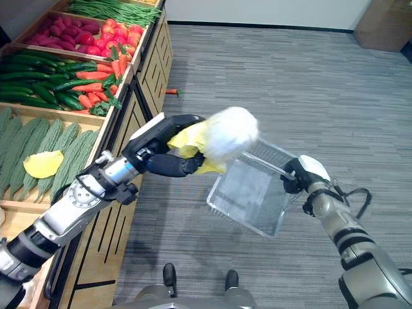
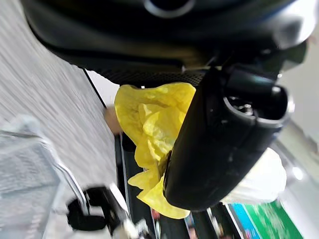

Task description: Get the vegetables into the basket

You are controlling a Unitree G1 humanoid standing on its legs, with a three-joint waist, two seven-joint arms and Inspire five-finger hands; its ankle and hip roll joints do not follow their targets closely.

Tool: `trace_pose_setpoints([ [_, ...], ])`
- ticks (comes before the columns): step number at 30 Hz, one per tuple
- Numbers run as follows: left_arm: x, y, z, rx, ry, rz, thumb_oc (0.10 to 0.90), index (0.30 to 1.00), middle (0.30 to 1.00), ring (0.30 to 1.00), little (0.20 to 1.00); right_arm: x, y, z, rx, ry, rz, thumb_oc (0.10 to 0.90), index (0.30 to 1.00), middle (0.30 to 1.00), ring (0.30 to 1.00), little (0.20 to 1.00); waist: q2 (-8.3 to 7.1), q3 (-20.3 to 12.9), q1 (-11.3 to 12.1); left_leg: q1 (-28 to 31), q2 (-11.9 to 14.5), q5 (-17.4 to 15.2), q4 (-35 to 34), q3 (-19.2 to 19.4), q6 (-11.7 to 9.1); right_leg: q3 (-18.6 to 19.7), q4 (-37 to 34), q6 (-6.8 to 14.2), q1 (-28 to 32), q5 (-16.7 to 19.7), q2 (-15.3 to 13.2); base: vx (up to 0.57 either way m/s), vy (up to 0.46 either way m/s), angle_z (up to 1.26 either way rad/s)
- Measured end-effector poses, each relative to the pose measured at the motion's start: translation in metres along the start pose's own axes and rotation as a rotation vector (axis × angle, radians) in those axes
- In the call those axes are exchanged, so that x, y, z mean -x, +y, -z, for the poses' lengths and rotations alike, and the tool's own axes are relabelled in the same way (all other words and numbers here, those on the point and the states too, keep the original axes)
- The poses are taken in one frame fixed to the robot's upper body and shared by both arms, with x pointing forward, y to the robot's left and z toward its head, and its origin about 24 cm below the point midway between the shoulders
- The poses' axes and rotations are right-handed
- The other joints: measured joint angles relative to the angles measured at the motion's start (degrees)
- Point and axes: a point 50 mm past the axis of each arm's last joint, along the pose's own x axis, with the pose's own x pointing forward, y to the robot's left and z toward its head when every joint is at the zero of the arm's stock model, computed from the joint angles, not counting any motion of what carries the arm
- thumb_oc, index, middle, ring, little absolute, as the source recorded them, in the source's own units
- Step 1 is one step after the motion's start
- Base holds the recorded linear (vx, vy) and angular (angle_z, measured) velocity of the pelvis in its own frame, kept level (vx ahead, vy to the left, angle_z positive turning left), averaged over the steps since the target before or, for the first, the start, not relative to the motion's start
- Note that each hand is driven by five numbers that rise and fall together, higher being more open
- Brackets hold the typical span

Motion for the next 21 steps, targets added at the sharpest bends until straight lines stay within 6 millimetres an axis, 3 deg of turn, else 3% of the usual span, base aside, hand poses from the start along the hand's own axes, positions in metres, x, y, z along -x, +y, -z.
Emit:
trace_pose_setpoints([
  [3,-0.008,-0.006,-0.003,-0.042,-0.017,0.063,0.400,0.300,0.300,0.300,0.300,-0.005,0.008,-0.027,-0.051,-0.093,-0.009,0.400,0.300,0.300,0.300,0.300,0.03,0.0,-0.9,0.4,0.1,0.0,0.0,0.6,0.0,0.5,0.0,0.0,0.0,0.0,0.0,0.00,-0.003,-0.11],
  [8,-0.006,-0.010,0.005,-0.109,0.026,0.092,0.400,0.300,0.300,0.300,0.300,-0.006,0.008,-0.040,-0.146,-0.134,-0.018,0.400,0.300,0.300,0.300,0.300,0.17,-0.1,-1.8,0.4,0.3,0.0,0.0,1.3,-0.1,1.4,0.0,0.0,-0.6,0.4,0.1,0.01,-0.004,-0.11],
  [16,-0.006,-0.017,0.023,-0.457,0.126,0.263,0.400,0.300,0.300,0.300,0.300,-0.002,-0.002,-0.083,-0.287,-0.316,-0.010,0.400,0.300,0.300,0.300,0.300,0.42,-0.2,-2.8,0.4,0.4,-0.1,0.0,1.9,-0.1,1.9,0.0,-0.2,-1.0,0.7,0.3,0.02,-0.003,-0.04],
  [21,0.001,-0.015,0.047,-0.637,0.214,0.331,0.400,0.300,0.300,0.300,0.300,0.000,-0.004,-0.090,-0.320,-0.345,-0.016,0.400,0.300,0.300,0.300,0.300,0.42,-0.2,-2.9,0.4,0.4,-0.1,0.0,1.9,-0.1,2.0,0.0,-0.2,-1.0,0.7,0.3,0.00,0.000,0.00],
])
